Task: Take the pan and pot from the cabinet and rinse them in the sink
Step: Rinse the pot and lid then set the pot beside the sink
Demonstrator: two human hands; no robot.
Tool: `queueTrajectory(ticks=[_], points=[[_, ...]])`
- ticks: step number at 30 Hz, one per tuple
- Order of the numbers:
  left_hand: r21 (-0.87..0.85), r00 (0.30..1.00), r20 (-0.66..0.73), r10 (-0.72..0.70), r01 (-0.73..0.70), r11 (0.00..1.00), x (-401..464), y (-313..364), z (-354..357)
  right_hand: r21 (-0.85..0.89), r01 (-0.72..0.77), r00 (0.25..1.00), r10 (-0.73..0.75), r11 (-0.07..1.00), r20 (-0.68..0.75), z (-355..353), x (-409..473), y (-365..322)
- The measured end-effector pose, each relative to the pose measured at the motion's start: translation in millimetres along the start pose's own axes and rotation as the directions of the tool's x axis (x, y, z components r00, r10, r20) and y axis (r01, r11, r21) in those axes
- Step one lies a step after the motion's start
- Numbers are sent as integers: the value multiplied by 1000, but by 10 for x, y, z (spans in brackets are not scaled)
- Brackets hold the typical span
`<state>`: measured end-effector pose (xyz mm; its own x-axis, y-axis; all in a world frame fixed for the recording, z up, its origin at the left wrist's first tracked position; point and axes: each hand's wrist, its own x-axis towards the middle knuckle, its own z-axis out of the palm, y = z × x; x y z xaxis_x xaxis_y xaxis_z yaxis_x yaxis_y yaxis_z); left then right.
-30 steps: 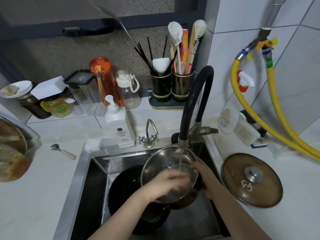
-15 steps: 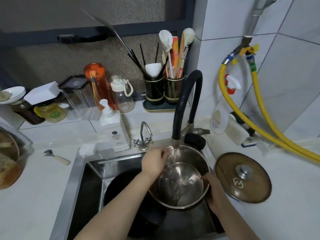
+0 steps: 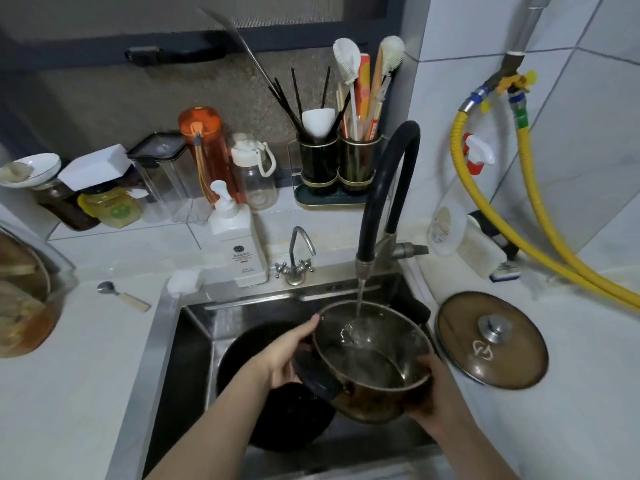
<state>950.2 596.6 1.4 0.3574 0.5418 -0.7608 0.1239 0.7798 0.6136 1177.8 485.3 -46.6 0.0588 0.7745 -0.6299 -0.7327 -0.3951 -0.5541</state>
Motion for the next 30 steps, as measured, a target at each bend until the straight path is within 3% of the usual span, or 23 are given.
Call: queueTrajectory(ticks=[3, 7, 9, 12, 17, 20, 23, 25, 30], points=[[-114, 999, -52, -10, 4, 993, -43, -223, -80, -46, 47, 999, -47, 998, -8, 52, -51, 167], [-434, 995, -47, 89, -101, 895, -112, -328, -334, -114, 279, 958, -284, 953, -32, 431, 27, 261], [-499, 991, -21, 131, -124, 858, -148, -293, -411, -128, 362, 929, -369, 923, -31, 542, 83, 202], [-440, 985, -2, 171, -154, 884, -211, -223, -329, -137, 430, 899, -437, 892, -26, 591, 93, 54], [-216, 948, -281, 149, -214, 953, -215, -190, -66, -97, 413, 901, -422, 905, -100, 430, 27, 123], [-69, 889, -406, 211, -260, 963, -223, -246, -83, -118, 317, 941, -327, 941, -83, 386, 48, 178], [-76, 877, -426, 224, -281, 957, -203, -224, -136, -209, 219, 975, -219, 953, 20, 423, 130, 0], [-136, 884, -413, 220, -299, 945, -181, -190, -118, -281, 242, 970, -228, 929, 81, 463, 220, -281], [-113, 890, -372, 265, -327, 938, -161, -137, -5, -480, 319, 908, -409, 818, -93, 602, 555, -1197]])
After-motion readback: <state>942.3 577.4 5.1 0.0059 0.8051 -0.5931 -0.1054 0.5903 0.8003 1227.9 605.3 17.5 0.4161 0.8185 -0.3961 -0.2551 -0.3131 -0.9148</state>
